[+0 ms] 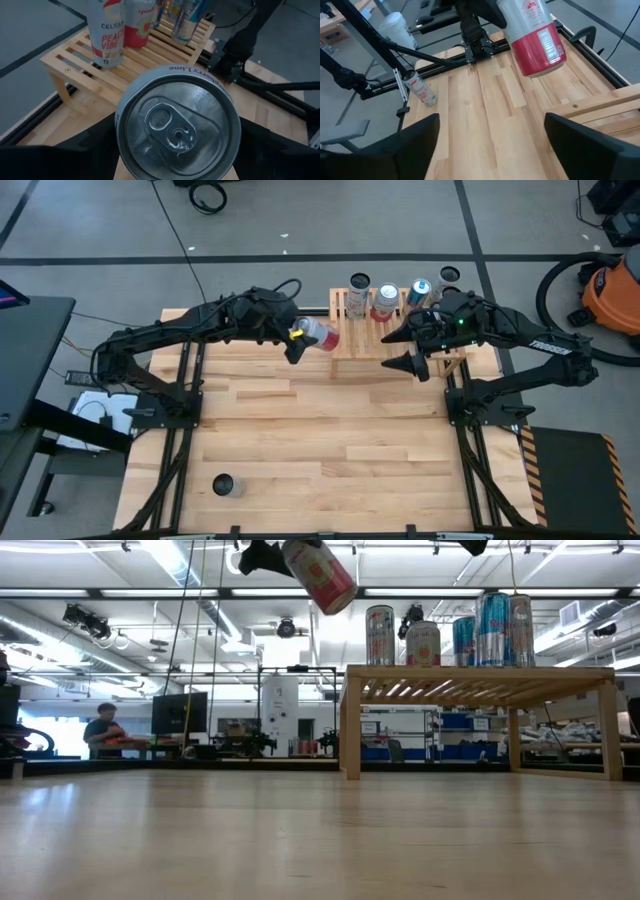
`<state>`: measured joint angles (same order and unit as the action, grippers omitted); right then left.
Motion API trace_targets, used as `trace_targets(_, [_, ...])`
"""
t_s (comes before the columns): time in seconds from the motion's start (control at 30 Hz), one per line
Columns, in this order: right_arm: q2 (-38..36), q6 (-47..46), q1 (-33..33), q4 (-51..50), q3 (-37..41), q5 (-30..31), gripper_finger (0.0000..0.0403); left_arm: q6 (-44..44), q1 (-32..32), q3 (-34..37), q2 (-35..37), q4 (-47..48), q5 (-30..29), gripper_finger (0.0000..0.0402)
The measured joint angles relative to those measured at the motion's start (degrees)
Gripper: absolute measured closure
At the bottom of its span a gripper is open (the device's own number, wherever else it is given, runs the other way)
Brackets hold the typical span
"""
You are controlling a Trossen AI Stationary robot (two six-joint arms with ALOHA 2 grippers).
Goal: Place canned beverage on shelf
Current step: Put the pink-white soda can on the shelf aligned with the other pink-white soda can
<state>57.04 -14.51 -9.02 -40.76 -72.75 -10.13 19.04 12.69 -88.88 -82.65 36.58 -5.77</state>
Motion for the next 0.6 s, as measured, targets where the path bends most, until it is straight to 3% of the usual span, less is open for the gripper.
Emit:
trace_targets(0.2, [0.0, 0.1, 0.0, 0.4, 0.0, 0.0, 0.0007, 5.1, 0.0, 0.0, 0.0, -1.4, 0.0, 0.0100])
trace_targets(0.4, [0.0, 0.1, 0.0, 0.9, 0.0, 0.0, 0.0007, 11.4, 0.0, 0.0, 0.0, -2.3, 0.0, 0.0100])
trace_targets(0.6, [0.0, -0.3, 0.0, 7.9, 0.0, 0.5, 0.0008, 18.0, 0.0, 0.0, 0.0, -2.4, 0.0, 0.0100])
